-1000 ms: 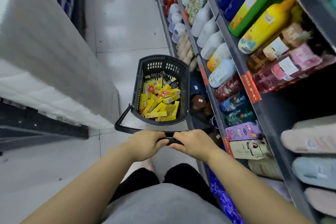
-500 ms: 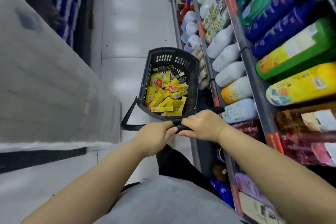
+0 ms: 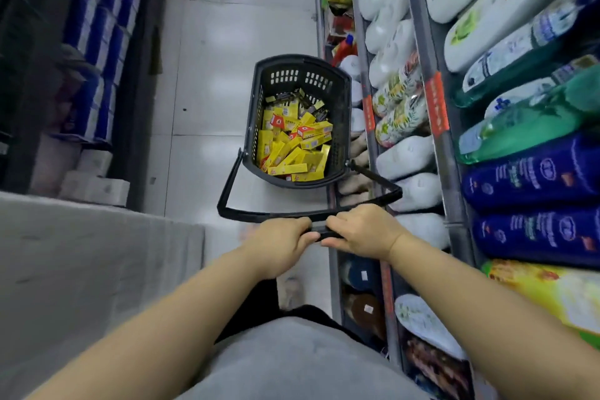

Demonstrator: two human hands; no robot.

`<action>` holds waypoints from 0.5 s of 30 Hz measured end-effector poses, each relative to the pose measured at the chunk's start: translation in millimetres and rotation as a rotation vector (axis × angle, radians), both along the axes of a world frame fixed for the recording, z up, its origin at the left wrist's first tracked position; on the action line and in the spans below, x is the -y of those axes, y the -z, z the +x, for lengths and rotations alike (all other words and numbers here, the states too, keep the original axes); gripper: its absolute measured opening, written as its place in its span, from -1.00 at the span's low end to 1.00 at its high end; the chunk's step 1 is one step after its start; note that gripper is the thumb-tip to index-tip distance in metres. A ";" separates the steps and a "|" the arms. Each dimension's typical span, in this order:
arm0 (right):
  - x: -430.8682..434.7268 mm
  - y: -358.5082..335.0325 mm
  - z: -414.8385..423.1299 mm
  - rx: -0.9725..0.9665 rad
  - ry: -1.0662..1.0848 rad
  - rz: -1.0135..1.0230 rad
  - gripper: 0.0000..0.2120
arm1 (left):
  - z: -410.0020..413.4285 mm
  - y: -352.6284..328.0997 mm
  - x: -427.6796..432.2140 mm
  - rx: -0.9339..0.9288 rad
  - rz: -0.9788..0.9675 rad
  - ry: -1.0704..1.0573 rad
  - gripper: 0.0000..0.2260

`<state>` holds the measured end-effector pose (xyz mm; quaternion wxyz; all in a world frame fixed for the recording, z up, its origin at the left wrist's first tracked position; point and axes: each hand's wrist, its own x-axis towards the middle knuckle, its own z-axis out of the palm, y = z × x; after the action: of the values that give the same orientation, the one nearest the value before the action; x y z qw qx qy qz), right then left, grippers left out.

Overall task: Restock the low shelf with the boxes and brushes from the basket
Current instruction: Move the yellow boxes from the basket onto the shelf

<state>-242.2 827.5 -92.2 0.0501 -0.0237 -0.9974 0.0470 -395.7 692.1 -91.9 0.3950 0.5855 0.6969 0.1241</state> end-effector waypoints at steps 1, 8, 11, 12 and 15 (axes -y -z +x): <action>-16.8 2.7 -10.6 0.034 0.015 -0.008 -0.59 | -12.2 3.6 -18.4 0.005 0.000 0.023 -0.76; -121.0 15.7 -108.3 0.408 0.223 -0.264 -0.61 | -120.0 3.6 -149.6 -0.036 -0.105 0.169 -0.70; -169.3 15.2 -156.0 0.451 0.264 -0.310 -0.60 | -169.4 -2.8 -202.4 -0.070 -0.102 0.198 -0.69; -185.2 14.7 -169.5 0.451 0.264 -0.321 -0.60 | -183.2 -4.4 -218.4 -0.066 -0.109 0.199 -0.69; -232.2 16.3 -204.0 0.473 0.238 -0.299 -0.59 | -217.4 -2.3 -262.2 -0.057 -0.129 0.192 -0.71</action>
<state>-446.2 1059.6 -108.5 -0.1823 -0.1579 -0.9536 0.1801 -613.2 954.3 -89.6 0.4222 0.6263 0.6550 0.0237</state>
